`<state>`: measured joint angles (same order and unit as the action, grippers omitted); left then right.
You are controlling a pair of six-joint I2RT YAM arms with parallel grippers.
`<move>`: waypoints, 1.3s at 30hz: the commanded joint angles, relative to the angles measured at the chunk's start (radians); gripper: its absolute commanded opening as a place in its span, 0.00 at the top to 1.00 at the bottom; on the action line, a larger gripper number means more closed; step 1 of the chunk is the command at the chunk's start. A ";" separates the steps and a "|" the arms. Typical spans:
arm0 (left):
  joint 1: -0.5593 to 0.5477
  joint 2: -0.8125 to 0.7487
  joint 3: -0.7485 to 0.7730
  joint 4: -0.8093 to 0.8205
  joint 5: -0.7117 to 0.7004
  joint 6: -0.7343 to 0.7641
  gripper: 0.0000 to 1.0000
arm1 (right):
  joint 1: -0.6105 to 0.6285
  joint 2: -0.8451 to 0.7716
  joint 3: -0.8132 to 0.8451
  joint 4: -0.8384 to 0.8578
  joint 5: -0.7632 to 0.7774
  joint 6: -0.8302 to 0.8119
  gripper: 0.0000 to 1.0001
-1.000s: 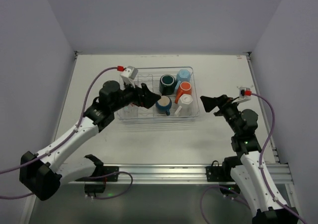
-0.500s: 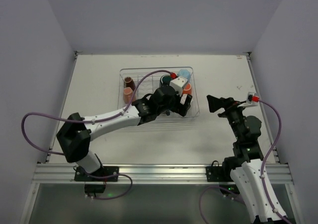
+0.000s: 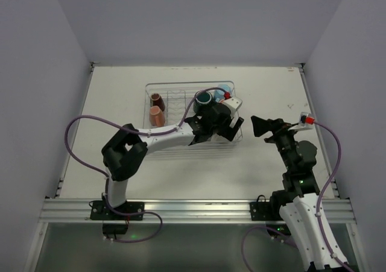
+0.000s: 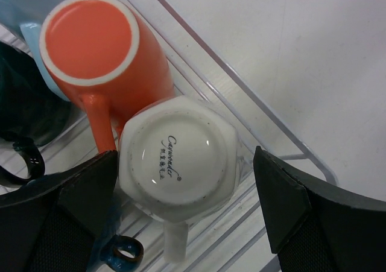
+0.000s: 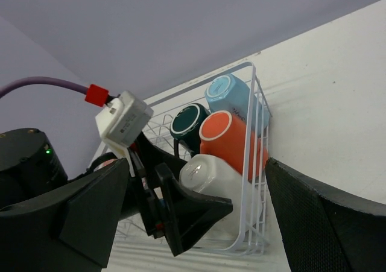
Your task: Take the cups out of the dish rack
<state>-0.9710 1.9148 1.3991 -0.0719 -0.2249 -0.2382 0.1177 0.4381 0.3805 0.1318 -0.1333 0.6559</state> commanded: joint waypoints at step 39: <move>0.239 -0.628 -0.410 0.670 0.438 -0.673 0.81 | 0.060 0.146 0.080 0.407 -0.508 0.291 0.21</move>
<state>-0.7197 1.3174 0.9833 0.3214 0.0616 -0.7532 0.1612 0.5499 0.4179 0.4137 -0.5533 0.8791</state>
